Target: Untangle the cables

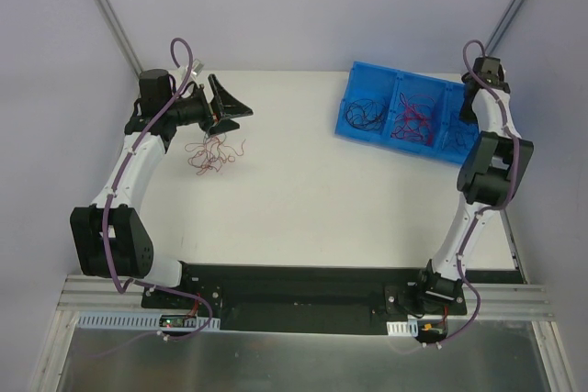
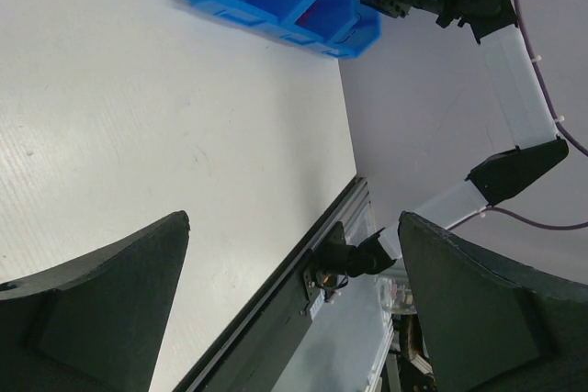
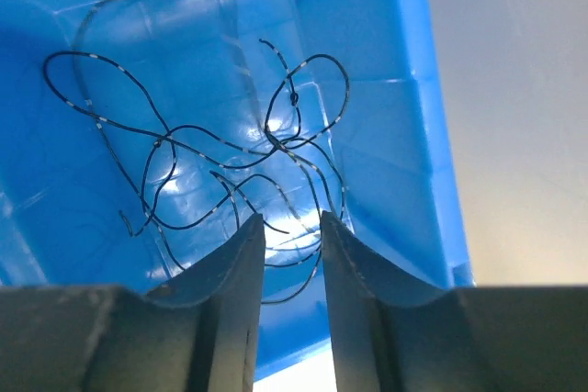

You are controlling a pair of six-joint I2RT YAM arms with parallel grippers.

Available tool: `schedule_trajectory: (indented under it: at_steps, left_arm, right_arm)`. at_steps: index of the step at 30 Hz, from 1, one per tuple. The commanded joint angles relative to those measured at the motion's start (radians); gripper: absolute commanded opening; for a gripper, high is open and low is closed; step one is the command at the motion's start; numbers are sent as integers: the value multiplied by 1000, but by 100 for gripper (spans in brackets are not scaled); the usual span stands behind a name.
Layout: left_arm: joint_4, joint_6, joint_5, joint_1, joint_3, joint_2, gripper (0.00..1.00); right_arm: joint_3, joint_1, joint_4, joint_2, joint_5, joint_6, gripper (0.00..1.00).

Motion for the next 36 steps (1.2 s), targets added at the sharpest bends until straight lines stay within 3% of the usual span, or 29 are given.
schedule_trajectory:
  at_steps: [1,7,12,17,27,36]
  left_arm:
    - [12,18,30,2,-1,-18,96]
    - [12,17,32,2,-2,-22,96]
    - [14,15,32,4,-2,-22,96]
    - [15,12,33,2,-2,-25,96]
    - [17,15,33,2,-4,-19,96]
    - [17,20,33,2,-4,-7,96]
  right_arm:
    - [77,-4,-120,-96,-19,59,39]
    - [-113,-4,-68,-283,-134,139,56]
    - [-351,-2,15,-391,-295,200,58]
    - [-535,-4,159,-445,-403,269,54]
    - [-457,-4,153,-374,-270,209,20]
    - [-161,-5,91,-218,-171,113,13]
